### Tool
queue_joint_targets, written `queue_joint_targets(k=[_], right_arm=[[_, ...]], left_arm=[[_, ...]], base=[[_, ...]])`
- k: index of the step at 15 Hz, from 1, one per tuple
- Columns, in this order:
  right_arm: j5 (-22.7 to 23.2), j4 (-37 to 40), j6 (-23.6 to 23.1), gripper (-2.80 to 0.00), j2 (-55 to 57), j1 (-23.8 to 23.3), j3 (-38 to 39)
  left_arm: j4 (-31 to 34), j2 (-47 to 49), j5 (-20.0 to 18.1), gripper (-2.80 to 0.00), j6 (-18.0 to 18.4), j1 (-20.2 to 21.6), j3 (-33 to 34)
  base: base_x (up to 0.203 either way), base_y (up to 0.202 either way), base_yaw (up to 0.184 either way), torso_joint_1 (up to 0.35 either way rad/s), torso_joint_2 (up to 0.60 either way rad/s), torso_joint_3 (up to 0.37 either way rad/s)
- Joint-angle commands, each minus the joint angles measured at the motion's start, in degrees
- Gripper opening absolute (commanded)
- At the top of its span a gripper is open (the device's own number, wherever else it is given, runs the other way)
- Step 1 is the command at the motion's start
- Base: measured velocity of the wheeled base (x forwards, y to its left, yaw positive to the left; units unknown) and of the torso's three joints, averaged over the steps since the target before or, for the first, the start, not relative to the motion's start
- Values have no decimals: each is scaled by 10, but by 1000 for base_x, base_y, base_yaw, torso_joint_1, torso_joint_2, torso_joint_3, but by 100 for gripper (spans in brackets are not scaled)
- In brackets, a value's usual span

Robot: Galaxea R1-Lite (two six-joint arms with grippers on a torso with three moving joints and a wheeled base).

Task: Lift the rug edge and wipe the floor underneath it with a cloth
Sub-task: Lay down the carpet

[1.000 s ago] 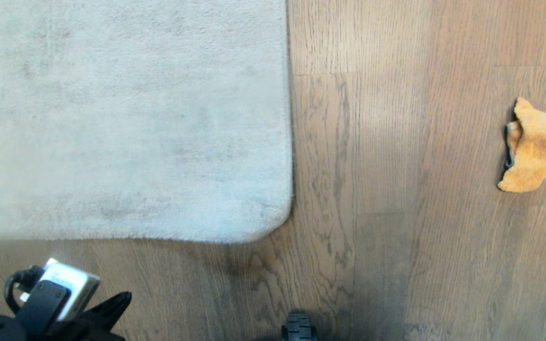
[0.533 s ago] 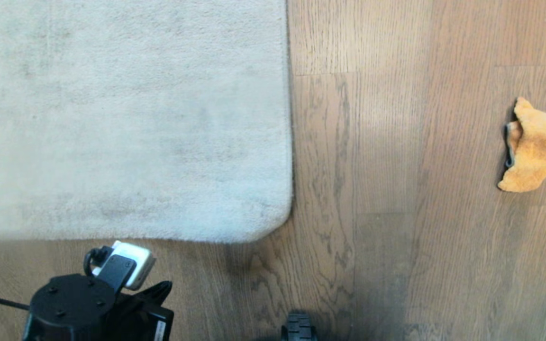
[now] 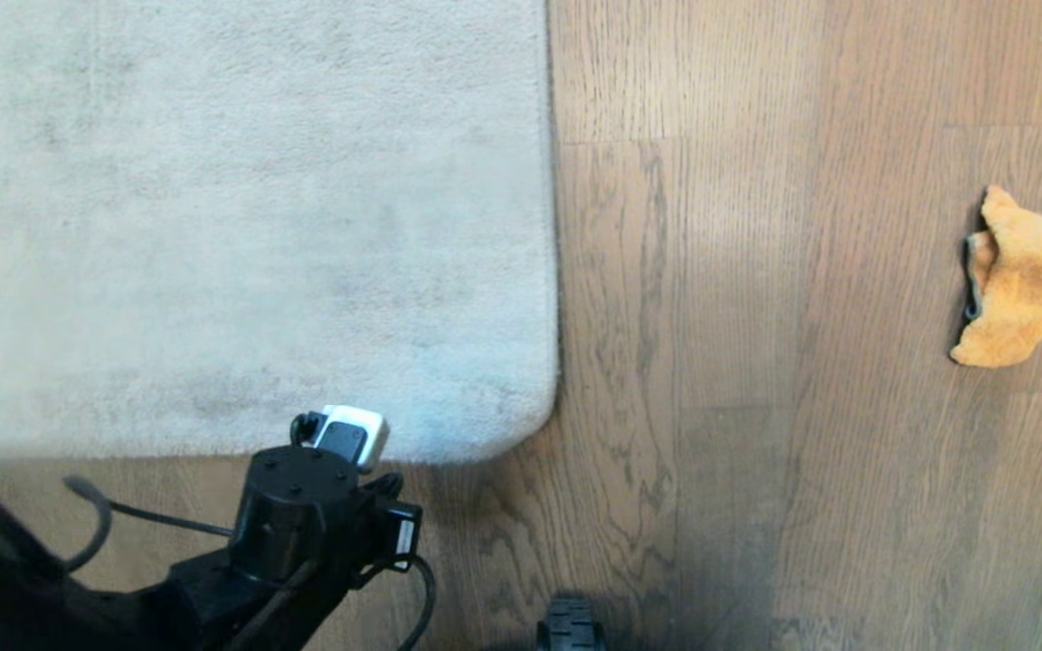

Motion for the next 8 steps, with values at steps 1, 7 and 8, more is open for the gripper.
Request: queue_joint_targets(k=[1, 7, 8], right_arm=[[0, -1, 0, -280, 1, 0, 0], [0, -1, 0, -280, 1, 0, 0], [0, -1, 0, -280, 1, 0, 0]], left_arm=[[-57, 76, -35, -280, 9, 16, -36], [-93, 144, -137, -280, 55, 39, -123], [-110, 155, -141, -280, 61, 38, -128]], base=[[0, 0, 0, 0, 0, 0], [0, 0, 0, 0, 0, 0], [0, 0, 0, 0, 0, 0]])
